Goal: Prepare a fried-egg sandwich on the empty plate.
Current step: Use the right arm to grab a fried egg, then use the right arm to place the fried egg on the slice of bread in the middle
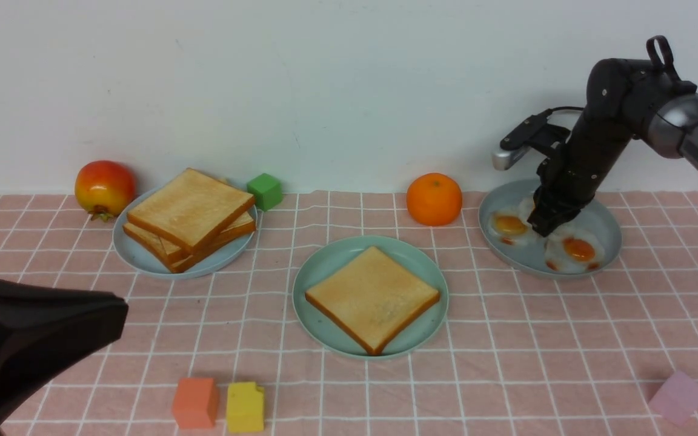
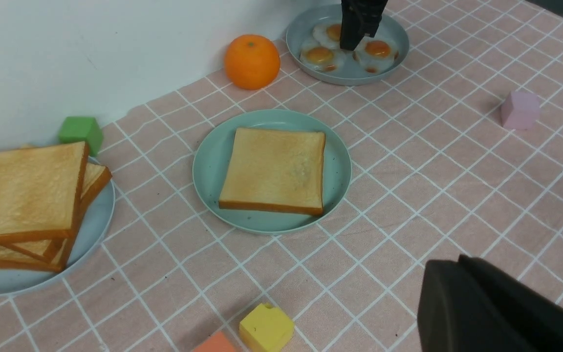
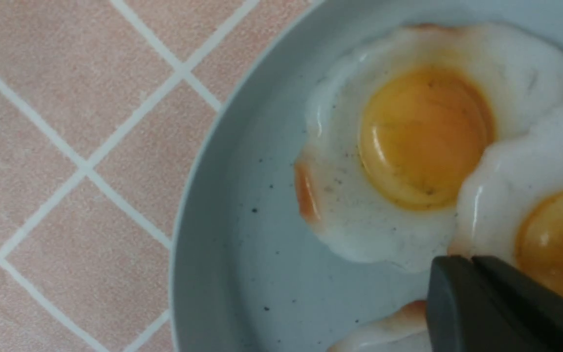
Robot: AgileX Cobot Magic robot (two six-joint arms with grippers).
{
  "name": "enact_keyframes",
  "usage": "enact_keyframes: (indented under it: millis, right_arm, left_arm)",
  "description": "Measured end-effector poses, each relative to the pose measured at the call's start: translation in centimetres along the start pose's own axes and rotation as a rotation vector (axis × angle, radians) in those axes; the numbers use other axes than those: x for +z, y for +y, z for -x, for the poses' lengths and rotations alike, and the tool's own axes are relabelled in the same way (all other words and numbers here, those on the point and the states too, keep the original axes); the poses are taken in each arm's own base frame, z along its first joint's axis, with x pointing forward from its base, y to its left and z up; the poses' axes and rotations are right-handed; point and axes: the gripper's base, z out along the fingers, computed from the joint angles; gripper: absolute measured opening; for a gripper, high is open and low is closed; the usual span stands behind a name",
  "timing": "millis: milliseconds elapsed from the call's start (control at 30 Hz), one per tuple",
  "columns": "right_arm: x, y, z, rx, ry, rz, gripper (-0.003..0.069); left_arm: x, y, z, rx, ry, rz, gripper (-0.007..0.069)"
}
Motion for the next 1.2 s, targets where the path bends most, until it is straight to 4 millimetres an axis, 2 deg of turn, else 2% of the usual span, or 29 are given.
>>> enact_keyframes:
  millis: [167, 267, 300, 333, 367, 400, 467, 700, 800, 933, 967, 1000, 1033, 1067, 1133, 1200]
  right_arm:
    - [-0.7, 0.0, 0.0, 0.034, 0.001, -0.008, 0.0022]
    - [-2.3, 0.1, 0.2, 0.037, -0.016, -0.022, 0.0022]
    - [-2.3, 0.1, 0.2, 0.037, -0.016, -0.022, 0.0022]
    - [-3.7, 0.2, 0.4, 0.034, -0.035, -0.039, 0.0022]
    - [-3.9, 0.2, 0.5, 0.034, -0.038, -0.041, 0.0022]
    - [-5.0, 0.2, 0.6, 0.031, -0.054, -0.054, 0.0022]
    - [-6.0, 0.3, 0.8, 0.036, -0.069, -0.066, 0.0022]
    - [-7.9, 0.7, 1.1, 0.062, -0.092, -0.085, 0.0022]
    - [-9.6, 1.8, 1.7, 0.064, -0.104, -0.107, 0.0022]
    - [-12.6, 5.9, 2.7, 0.014, -0.102, -0.117, 0.0022]
    - [-12.4, 6.1, 2.8, 0.01, -0.096, -0.11, 0.0022]
    - [-13.5, 8.8, 3.3, -0.024, -0.098, -0.089, 0.0022]
    - [-13.8, 10.5, 3.5, -0.046, -0.093, -0.072, 0.0022]
    - [-14.0, 11.3, 3.5, -0.055, -0.088, -0.064, 0.0022]
    - [-14.1, 15.5, 4.0, -0.124, -0.068, -0.017, 0.0022]
    - [-14.2, 18.6, 4.3, -0.182, -0.059, 0.016, 0.0022]
  left_arm:
    - [0.0, 0.0, 0.0, 0.0, 0.0, 0.0, 0.0023]
    - [0.0, 0.0, 0.0, 0.0, 0.0, 0.0, 0.0023]
    - [0.0, 0.0, 0.0, 0.0, 0.0, 0.0, 0.0023]
    - [0.0, 0.0, 0.0, 0.0, 0.0, 0.0, 0.0023]
    - [0.0, 0.0, 0.0, 0.0, 0.0, 0.0, 0.0023]
    - [0.0, 0.0, 0.0, 0.0, 0.0, 0.0, 0.0023]
    - [0.0, 0.0, 0.0, 0.001, 0.0, 0.001, 0.0024]
    - [0.0, 0.0, 0.0, -0.013, 0.0, 0.004, 0.0024]
    - [0.0, 0.1, -0.1, -0.056, 0.012, 0.016, 0.0024]
    - [0.0, 0.5, -0.5, -0.095, 0.05, 0.054, 0.0024]
    - [0.0, 0.5, -0.5, -0.096, 0.052, 0.056, 0.0024]
    - [0.0, 0.6, -0.7, -0.103, 0.07, 0.07, 0.0024]
    - [-0.1, 0.7, -0.7, -0.101, 0.077, 0.076, 0.0024]
    - [-0.1, 0.7, -0.8, -0.101, 0.082, 0.079, 0.0024]
    - [-0.1, 0.8, -1.0, -0.101, 0.103, 0.088, 0.0024]
    - [-0.1, 0.8, -1.1, -0.102, 0.113, 0.091, 0.0024]
